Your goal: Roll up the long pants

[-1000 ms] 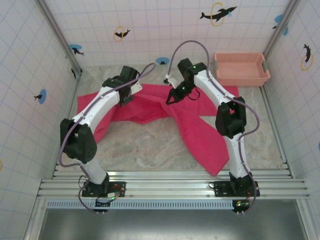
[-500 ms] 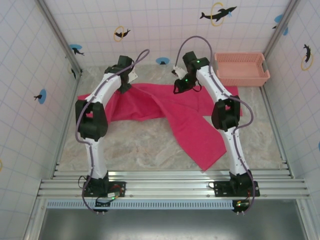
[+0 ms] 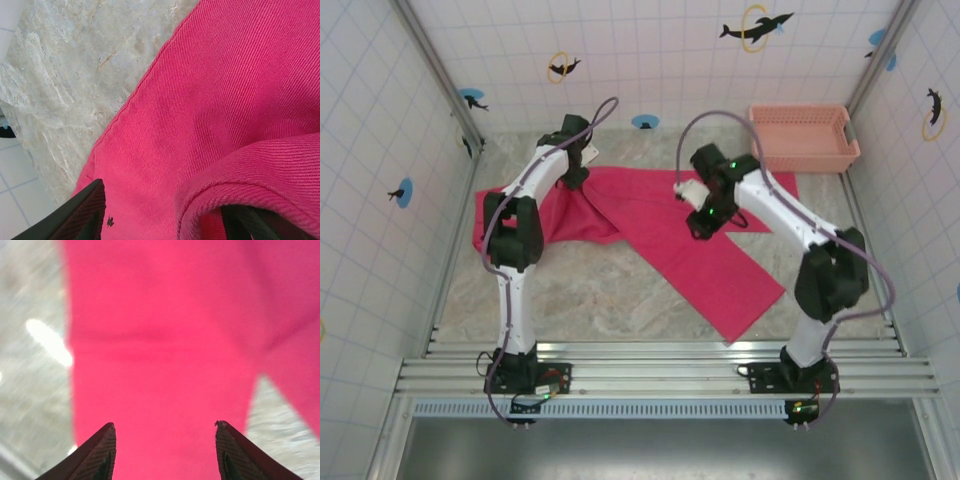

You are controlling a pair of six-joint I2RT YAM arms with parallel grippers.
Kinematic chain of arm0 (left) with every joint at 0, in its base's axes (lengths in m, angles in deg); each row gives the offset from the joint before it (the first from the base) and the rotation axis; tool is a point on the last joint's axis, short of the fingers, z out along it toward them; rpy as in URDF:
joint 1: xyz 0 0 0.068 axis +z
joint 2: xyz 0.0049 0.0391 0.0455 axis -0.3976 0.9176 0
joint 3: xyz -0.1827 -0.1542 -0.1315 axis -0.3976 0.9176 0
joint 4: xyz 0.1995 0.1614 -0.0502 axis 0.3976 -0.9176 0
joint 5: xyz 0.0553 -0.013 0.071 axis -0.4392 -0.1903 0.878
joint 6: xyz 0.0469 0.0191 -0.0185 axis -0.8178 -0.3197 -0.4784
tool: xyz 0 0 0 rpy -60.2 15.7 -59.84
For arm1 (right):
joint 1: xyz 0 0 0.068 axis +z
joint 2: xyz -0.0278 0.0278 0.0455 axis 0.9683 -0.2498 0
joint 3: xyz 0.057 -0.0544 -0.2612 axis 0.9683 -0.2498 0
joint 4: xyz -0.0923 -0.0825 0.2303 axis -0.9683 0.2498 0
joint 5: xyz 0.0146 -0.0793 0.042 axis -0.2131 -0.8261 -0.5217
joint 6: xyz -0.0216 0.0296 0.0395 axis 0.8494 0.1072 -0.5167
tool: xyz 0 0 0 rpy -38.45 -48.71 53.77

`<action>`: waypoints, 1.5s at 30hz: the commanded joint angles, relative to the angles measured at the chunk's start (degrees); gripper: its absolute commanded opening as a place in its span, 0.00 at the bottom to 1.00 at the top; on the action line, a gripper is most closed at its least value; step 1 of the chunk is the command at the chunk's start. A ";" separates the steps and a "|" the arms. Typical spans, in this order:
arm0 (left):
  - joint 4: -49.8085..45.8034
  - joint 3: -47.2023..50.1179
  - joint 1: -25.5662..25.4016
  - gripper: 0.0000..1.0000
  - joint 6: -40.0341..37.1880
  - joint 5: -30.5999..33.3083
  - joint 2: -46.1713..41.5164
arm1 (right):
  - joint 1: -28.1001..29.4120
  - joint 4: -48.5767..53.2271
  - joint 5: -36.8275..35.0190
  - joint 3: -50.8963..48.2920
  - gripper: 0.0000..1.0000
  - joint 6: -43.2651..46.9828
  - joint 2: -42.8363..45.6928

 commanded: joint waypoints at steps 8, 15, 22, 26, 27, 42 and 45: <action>-3.50 0.06 1.07 0.91 4.71 -1.74 -0.48 | 14.06 -8.91 -4.19 -23.87 0.54 -7.75 6.63; -5.68 0.05 0.90 0.97 4.99 -0.97 -2.71 | 14.36 -9.97 -6.74 -26.81 0.53 -9.19 4.93; -6.35 2.79 0.71 0.97 4.92 1.40 -7.94 | 15.87 -8.41 -4.96 -25.58 0.50 -9.91 -0.08; -7.18 4.13 0.15 0.97 4.99 2.19 -9.58 | 15.94 -8.28 -5.02 -25.10 0.49 -10.61 -2.92; -7.36 4.30 0.03 0.97 4.99 2.63 -9.70 | 15.98 -7.98 -5.17 -24.78 0.46 -10.68 -3.86; -7.69 14.35 -1.88 0.97 5.91 12.22 -18.87 | -3.41 3.82 6.58 -10.59 0.00 -3.03 4.05; -5.63 20.96 -3.37 0.97 4.00 18.39 -22.12 | -9.03 6.49 10.45 -2.67 0.00 -1.27 1.29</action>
